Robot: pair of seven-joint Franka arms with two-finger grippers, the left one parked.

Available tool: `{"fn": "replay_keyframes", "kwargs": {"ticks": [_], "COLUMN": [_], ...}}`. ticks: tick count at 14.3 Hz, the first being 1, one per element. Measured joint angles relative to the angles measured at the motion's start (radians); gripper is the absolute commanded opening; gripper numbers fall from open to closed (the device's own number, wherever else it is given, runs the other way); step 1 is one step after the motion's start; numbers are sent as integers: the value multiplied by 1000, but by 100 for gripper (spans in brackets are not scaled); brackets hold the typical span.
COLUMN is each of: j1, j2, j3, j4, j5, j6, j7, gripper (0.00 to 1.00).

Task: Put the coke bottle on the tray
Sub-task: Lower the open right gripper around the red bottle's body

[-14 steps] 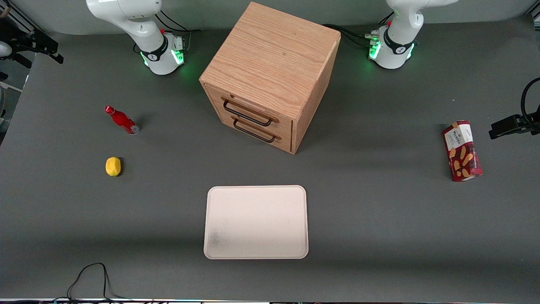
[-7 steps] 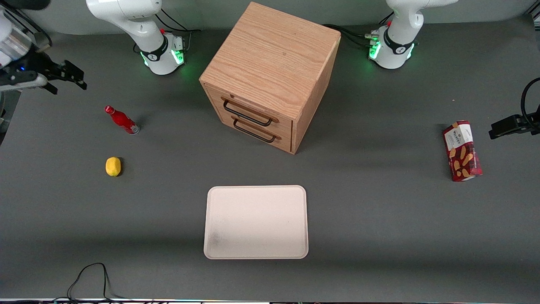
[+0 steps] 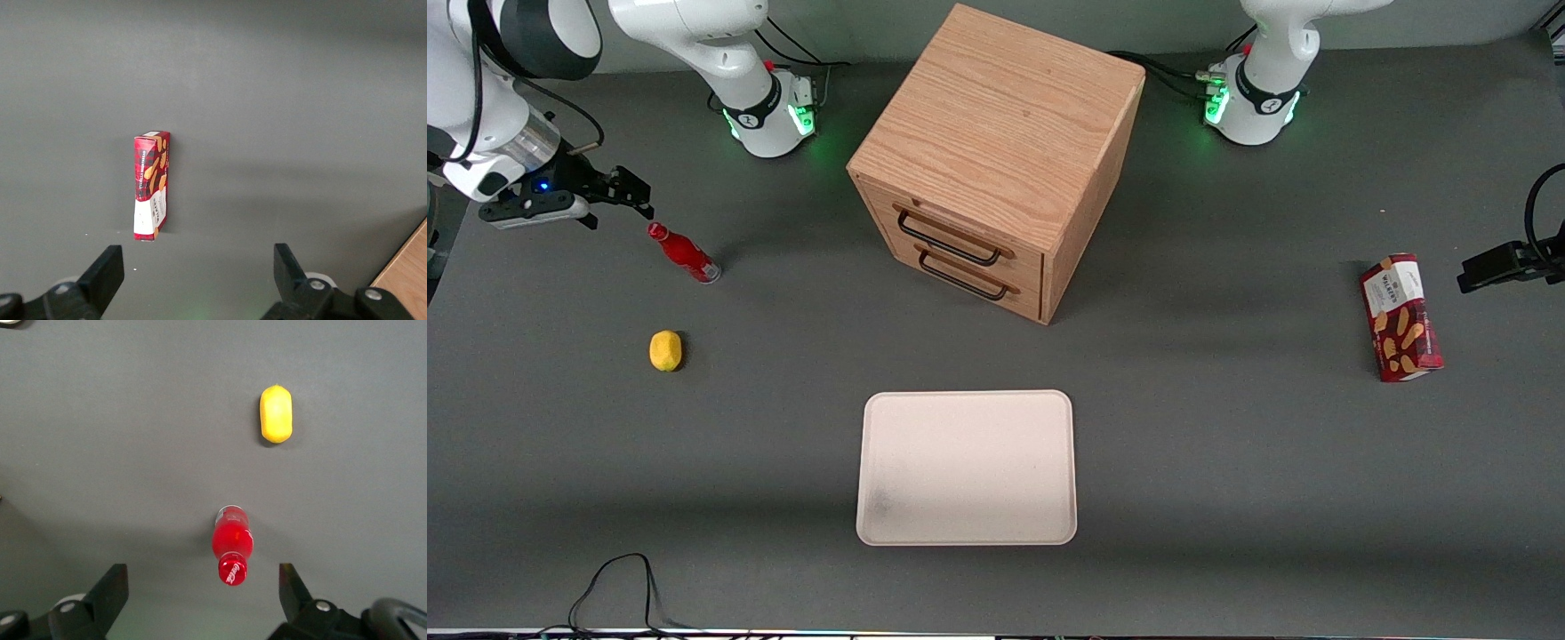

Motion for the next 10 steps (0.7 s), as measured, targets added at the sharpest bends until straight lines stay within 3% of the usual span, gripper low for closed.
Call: {"fn": "replay_keyframes", "kwargs": {"ticks": [10], "j1": [0], "j2": [112], "j3": [-58], "j4": [-149], "j5": [-2], "j6": [262], "j7": [-26], "gripper": [100]}}
